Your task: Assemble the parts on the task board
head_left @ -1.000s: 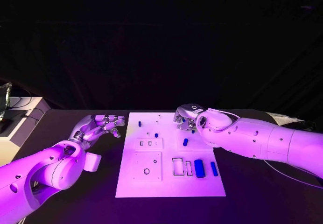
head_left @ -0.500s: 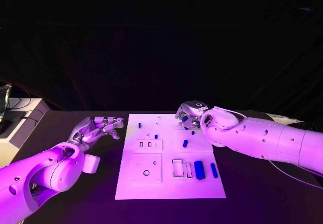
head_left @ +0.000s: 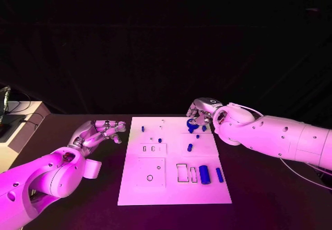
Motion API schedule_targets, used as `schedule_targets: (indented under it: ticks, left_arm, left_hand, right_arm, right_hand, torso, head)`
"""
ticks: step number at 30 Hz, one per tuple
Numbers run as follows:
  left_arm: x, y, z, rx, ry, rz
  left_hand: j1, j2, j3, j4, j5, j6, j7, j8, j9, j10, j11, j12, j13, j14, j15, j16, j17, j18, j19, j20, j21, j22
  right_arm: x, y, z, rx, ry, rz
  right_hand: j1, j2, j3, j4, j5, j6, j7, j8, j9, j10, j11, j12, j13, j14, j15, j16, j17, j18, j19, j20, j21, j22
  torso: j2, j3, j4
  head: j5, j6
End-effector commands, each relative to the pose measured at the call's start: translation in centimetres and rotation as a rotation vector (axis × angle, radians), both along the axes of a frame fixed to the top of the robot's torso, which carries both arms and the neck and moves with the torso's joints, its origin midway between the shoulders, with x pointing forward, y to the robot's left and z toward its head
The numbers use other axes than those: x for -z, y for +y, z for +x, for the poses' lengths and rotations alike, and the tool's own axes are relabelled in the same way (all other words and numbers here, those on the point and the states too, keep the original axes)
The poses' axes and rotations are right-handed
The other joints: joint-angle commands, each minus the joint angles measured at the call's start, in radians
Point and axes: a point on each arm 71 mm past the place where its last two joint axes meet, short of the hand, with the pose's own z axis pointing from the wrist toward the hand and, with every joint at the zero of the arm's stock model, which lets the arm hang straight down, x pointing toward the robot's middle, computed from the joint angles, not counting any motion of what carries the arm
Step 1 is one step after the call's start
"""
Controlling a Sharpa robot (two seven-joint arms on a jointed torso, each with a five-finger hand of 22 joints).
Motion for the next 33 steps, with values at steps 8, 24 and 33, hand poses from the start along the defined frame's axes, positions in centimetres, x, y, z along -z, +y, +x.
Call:
schedule_targets:
  ticks: [8, 24, 33]
  left_arm:
    - [0.0, -0.3, 0.0, 0.021, 0.001, -0.009]
    - [0.1, -0.4, 0.0, 0.024, 0.003, -0.012]
    - [0.1, -0.3, 0.0, 0.024, 0.005, -0.011]
  left_hand:
    - [0.002, 0.002, 0.006, -0.002, 0.000, -0.007, -0.001, -0.004, -0.001, -0.008, -0.002, 0.002, 0.001, -0.008, 0.000, 0.006, -0.001, 0.014, -0.005, 0.001, 0.005, 0.000]
    - [0.002, 0.002, 0.009, -0.001, 0.000, -0.008, -0.002, -0.003, 0.000, -0.009, -0.002, 0.002, 0.001, -0.009, 0.000, 0.007, -0.003, 0.014, -0.006, 0.002, 0.007, 0.000]
    - [0.002, 0.002, 0.009, -0.001, 0.000, -0.008, -0.002, -0.003, 0.000, -0.009, -0.002, 0.002, 0.001, -0.009, 0.000, 0.007, -0.003, 0.014, -0.006, 0.002, 0.007, 0.000]
  right_arm:
    - [0.8, -0.7, 0.1, 0.044, 0.127, -0.030]
    - [1.4, 0.0, 0.1, 0.018, 0.139, -0.082]
    - [2.1, 0.1, 0.0, 0.010, 0.162, -0.113]
  right_hand:
    - [0.011, -0.005, 0.000, 0.010, -0.014, 0.001, -0.001, 0.001, 0.001, 0.024, -0.006, 0.001, 0.002, 0.001, -0.012, -0.006, 0.004, 0.034, 0.038, -0.003, -0.014, 0.021]
    - [0.051, 0.014, 0.016, -0.020, -0.070, 0.001, -0.004, 0.001, 0.000, 0.057, -0.015, 0.003, 0.004, 0.000, -0.019, -0.011, 0.018, 0.020, 0.037, -0.011, -0.007, 0.065]
    - [0.081, 0.035, 0.032, -0.050, -0.079, 0.032, -0.011, 0.001, 0.001, 0.108, -0.031, 0.002, 0.005, 0.001, -0.030, -0.014, 0.028, 0.010, 0.038, -0.022, 0.007, 0.091]
  torso:
    - [0.001, -0.0022, 0.0041]
    - [0.001, -0.0037, 0.0097]
    - [0.001, -0.0030, 0.0094]
  head:
    - [-0.007, -0.001]
    - [-0.012, -0.006]
    - [-0.011, -0.009]
